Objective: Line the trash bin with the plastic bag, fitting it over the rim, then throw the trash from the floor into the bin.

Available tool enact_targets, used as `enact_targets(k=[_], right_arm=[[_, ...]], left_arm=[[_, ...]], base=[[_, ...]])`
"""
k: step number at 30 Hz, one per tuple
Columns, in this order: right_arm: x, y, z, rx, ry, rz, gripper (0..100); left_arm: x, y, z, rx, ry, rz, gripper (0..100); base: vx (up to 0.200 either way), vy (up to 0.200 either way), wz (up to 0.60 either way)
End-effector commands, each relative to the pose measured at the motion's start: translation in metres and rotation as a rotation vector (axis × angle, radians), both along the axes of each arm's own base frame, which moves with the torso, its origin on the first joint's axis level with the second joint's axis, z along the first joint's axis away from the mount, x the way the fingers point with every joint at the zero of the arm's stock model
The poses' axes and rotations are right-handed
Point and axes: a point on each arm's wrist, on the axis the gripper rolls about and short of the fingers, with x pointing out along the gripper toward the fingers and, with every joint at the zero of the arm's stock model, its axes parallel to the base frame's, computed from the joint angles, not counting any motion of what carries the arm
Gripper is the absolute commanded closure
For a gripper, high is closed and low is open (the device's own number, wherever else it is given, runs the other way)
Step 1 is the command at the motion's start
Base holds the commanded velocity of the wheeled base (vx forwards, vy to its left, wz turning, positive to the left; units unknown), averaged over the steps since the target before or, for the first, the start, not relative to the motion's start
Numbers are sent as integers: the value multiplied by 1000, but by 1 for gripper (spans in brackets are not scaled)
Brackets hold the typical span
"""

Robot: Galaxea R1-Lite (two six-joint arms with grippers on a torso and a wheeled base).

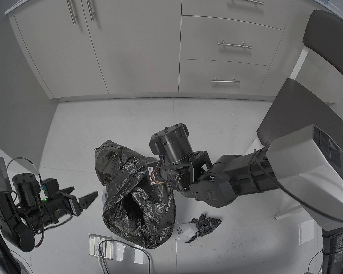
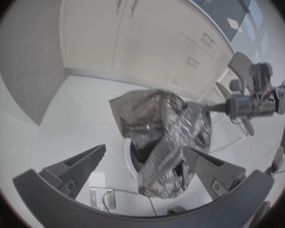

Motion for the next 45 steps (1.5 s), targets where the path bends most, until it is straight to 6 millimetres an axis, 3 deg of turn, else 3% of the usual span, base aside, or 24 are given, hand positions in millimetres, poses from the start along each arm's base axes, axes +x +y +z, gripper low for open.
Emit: enact_targets(k=[1, 3, 4, 6, 10, 13, 17, 19, 23, 28, 34, 45], right_arm=[[-3, 2, 1, 11, -9, 7, 100], [-3, 3, 1, 15, -13, 9, 100], [-4, 2, 1, 15, -13, 9, 100], [-7, 3, 3, 18, -15, 17, 100], [-10, 4, 4, 19, -16, 21, 100], [-10, 3, 5, 20, -17, 21, 100], [-10, 3, 5, 19, -16, 21, 100], [-10, 3, 5, 19, -16, 21, 100], [-11, 4, 6, 23, -19, 23, 100], [-10, 3, 6, 26, -18, 18, 100], [-7, 3, 5, 38, -13, 7, 100], [-6, 1, 7, 42, -17, 3, 100]], left_arm=[[40, 40, 23, -8, -175, 167, 0], [71, 60, 26, -33, -220, 238, 0], [77, 64, 25, -39, -221, 255, 0], [112, 84, 26, -25, -204, 366, 0], [154, 103, 27, -42, -109, 447, 0], [176, 103, 38, -161, -35, 471, 0], [191, 94, 48, -302, 77, 476, 0], [210, 95, 68, -511, 202, 475, 0], [237, 101, 87, -757, 359, 469, 0], [259, 105, 96, -847, 379, 474, 0], [270, 103, 98, -929, 420, 417, 0], [285, 84, 70, -963, 577, 314, 0]], base=[[0, 0, 0], [0, 0, 0], [0, 0, 0], [0, 0, 0], [0, 0, 0], [0, 0, 0], [0, 0, 0], [0, 0, 0], [0, 0, 0], [0, 0, 0], [0, 0, 0], [0, 0, 0]])
